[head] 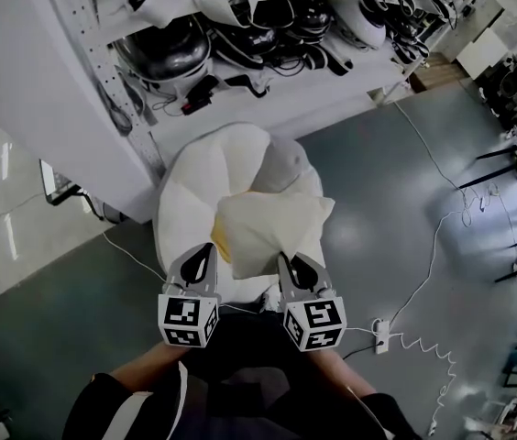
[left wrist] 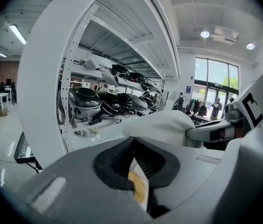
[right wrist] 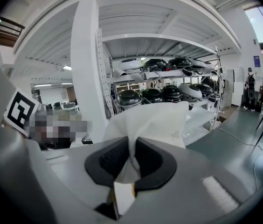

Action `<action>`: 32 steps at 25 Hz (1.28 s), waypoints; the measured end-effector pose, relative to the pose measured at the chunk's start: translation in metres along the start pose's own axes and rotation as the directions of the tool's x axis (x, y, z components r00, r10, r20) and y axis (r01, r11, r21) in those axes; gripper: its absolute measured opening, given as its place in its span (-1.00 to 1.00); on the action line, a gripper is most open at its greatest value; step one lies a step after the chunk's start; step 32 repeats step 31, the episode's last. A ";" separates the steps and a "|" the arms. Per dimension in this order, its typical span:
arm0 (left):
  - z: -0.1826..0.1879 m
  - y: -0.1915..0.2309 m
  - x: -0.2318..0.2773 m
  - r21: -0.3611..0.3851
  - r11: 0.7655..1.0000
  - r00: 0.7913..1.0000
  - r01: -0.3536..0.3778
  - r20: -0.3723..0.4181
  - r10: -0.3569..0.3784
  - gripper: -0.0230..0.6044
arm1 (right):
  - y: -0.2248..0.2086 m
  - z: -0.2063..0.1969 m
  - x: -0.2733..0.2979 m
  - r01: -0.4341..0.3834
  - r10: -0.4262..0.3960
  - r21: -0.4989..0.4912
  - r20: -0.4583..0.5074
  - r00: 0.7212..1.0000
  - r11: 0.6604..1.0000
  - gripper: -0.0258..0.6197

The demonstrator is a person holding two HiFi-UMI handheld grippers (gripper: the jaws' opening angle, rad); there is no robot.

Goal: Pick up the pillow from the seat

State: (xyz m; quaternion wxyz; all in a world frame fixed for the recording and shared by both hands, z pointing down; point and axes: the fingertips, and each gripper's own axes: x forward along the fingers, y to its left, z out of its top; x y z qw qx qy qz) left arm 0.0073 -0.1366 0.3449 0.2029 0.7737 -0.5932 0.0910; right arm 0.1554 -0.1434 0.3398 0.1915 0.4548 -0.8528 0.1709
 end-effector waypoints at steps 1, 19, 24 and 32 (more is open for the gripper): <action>0.002 -0.002 0.000 0.007 1.000 1.000 0.004 0.006 -0.004 -0.92 | 0.001 0.001 -0.001 0.000 0.000 -0.001 0.005 1.000 1.000 -0.78; 0.003 -0.008 -0.002 0.024 1.000 1.000 0.010 0.015 -0.010 -0.92 | 0.008 -0.006 -0.009 -0.005 0.005 -0.020 0.003 1.000 1.000 -0.80; 0.001 -0.010 0.000 0.029 0.999 1.000 0.017 0.011 -0.017 -0.92 | 0.006 -0.009 -0.009 0.002 -0.002 -0.011 0.001 1.000 1.000 -0.80; 0.000 -0.018 0.001 0.035 0.999 1.000 0.024 0.005 -0.024 -0.92 | 0.000 -0.012 -0.015 0.009 -0.009 -0.004 0.000 1.000 1.000 -0.80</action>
